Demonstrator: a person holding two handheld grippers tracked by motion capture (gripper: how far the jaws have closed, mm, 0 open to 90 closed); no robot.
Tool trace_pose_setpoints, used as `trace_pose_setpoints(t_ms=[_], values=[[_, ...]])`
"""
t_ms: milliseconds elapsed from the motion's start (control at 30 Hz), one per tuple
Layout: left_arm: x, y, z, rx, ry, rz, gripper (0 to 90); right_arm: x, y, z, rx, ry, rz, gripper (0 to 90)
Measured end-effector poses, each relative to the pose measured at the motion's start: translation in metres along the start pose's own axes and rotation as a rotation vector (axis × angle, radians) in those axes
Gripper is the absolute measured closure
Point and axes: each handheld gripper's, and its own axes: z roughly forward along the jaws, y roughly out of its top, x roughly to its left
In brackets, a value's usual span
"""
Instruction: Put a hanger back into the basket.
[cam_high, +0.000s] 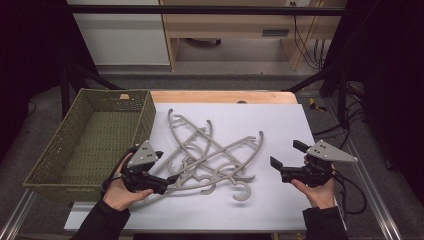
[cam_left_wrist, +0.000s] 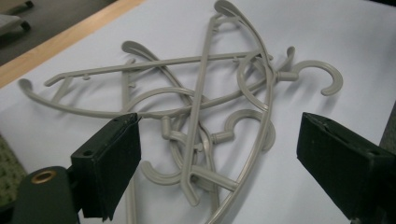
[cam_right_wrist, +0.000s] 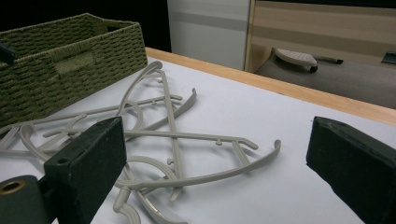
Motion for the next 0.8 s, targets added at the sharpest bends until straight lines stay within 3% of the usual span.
trace_pose_setpoints(t_ms=[100,167,233,300,800], values=[[-0.006,0.007,0.01,0.033,-0.019,0.021,16.4,0.0,0.0,0.0,0.002,-0.002,0.002,5.2],[-0.014,0.015,0.023,0.103,-0.042,0.081,16.7,0.0,0.0,-0.001,0.0,-0.003,0.004,5.3],[-0.016,0.017,0.028,0.117,-0.049,0.091,16.7,0.0,0.0,-0.001,0.0,-0.001,0.005,5.3],[-0.023,0.024,0.044,0.163,-0.071,0.125,17.3,-0.001,0.0,-0.001,-0.002,-0.001,0.006,5.3],[-0.046,0.04,0.103,0.323,-0.162,0.237,30.3,-0.001,0.001,-0.004,-0.002,0.003,0.018,5.5]])
